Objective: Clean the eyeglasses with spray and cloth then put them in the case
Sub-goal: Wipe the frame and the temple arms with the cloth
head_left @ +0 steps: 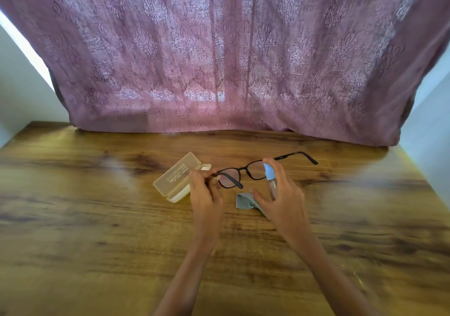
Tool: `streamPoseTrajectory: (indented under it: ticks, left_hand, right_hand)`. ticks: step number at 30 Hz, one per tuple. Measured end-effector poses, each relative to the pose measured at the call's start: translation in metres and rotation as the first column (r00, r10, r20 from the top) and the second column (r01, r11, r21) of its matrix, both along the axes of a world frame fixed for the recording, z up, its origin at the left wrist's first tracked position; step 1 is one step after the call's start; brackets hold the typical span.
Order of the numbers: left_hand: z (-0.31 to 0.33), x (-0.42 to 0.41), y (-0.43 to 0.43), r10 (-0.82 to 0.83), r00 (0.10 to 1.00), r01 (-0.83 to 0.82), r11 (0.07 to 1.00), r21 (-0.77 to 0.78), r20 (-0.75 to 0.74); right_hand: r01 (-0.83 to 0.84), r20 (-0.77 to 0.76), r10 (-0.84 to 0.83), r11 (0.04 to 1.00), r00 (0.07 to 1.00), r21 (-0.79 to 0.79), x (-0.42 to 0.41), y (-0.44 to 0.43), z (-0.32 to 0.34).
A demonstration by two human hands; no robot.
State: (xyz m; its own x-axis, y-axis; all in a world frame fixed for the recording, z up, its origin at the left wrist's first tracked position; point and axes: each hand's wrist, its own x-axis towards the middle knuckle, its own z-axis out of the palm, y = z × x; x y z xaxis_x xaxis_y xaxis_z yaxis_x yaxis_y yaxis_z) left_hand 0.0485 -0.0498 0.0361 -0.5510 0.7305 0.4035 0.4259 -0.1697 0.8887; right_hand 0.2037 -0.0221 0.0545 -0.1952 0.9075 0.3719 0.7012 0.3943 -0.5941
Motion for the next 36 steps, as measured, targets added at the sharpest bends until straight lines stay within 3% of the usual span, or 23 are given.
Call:
streamPoseTrajectory:
  ticks: [6, 12, 19, 29, 36]
  left_hand:
    - [-0.002, 0.000, 0.000, -0.005, 1.000, 0.005, 1.000, 0.005, -0.017]
    - [-0.002, 0.001, -0.001, -0.010, 1.000, 0.010, 1.000, -0.002, -0.008]
    - [-0.002, 0.000, -0.001, -0.016, 1.000, 0.016, 1.000, -0.016, 0.003]
    - [-0.004, 0.001, 0.002, -0.021, 1.000, 0.021, 1.000, -0.014, 0.012]
    - [-0.012, -0.003, 0.003, -0.005, 1.000, 0.005, 1.000, -0.010, -0.015]
  right_hand:
    - [0.039, -0.080, -0.038, 0.999, 0.996, 0.012, 0.000, 0.000, -0.002]
    - [-0.029, -0.031, 0.029, 1.000, 0.999, 0.012, 0.001, 0.008, 0.000]
    - [0.044, -0.104, -0.040, 0.998, 0.994, 0.041, 0.000, 0.003, -0.002]
    - [0.020, 0.005, -0.021, 0.999, 1.000, 0.046, -0.001, 0.007, -0.004]
    - [0.023, -0.139, -0.020, 1.000, 0.990, 0.019, 0.009, 0.007, -0.022]
